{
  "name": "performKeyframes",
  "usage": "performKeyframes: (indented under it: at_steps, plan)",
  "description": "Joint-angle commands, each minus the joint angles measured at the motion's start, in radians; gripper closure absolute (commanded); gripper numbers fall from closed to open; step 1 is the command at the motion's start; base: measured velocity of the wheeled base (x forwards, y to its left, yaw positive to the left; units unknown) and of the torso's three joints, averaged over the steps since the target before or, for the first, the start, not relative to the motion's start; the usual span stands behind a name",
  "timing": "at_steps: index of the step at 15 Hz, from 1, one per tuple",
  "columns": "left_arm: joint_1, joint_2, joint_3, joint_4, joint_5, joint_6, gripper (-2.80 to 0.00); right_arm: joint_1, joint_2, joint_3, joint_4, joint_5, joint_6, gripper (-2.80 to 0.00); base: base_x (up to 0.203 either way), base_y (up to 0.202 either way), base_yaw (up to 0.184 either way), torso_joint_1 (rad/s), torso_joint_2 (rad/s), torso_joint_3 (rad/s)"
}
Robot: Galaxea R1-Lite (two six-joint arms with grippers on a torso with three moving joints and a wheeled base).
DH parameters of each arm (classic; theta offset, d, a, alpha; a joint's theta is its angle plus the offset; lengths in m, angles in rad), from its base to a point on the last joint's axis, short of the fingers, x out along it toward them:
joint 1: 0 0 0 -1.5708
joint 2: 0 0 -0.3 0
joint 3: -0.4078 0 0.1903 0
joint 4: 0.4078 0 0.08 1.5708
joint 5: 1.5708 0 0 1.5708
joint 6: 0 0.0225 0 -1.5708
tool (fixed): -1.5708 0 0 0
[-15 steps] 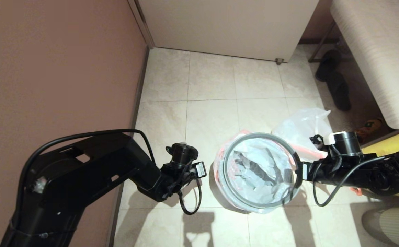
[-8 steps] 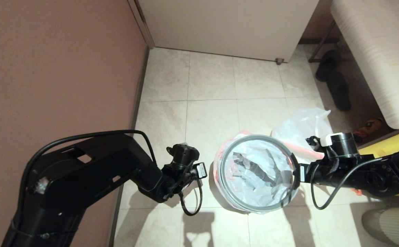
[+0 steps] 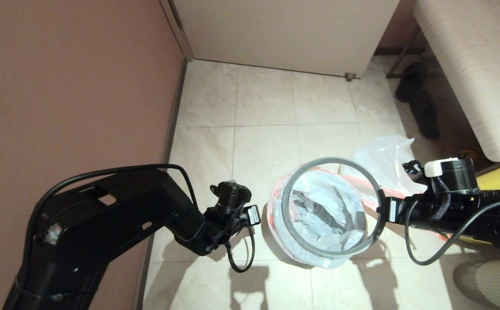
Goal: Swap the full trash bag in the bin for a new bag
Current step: Place the trash can ring on the trash can
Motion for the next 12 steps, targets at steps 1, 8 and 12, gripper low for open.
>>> performKeyframes:
  at_steps: [1,8,12]
  plan:
    - [0.0,0.002,0.0,-0.004,0.001,-0.003,0.0,0.007,0.005,-0.003,-0.005,0.002,0.003,0.0,0.0,0.0,0.0,0.0,0.0,0.0]
    - [-0.002,-0.001,0.009,-0.005,0.001,-0.003,0.0,0.089,0.037,-0.055,-0.008,0.001,0.059,0.0,0.0,0.0,0.0,0.0,0.0,0.0]
    - [-0.003,0.0,0.009,-0.005,0.001,-0.002,0.0,0.074,0.12,-0.052,-0.034,-0.011,0.054,0.0,0.0,0.0,0.0,0.0,0.0,0.0]
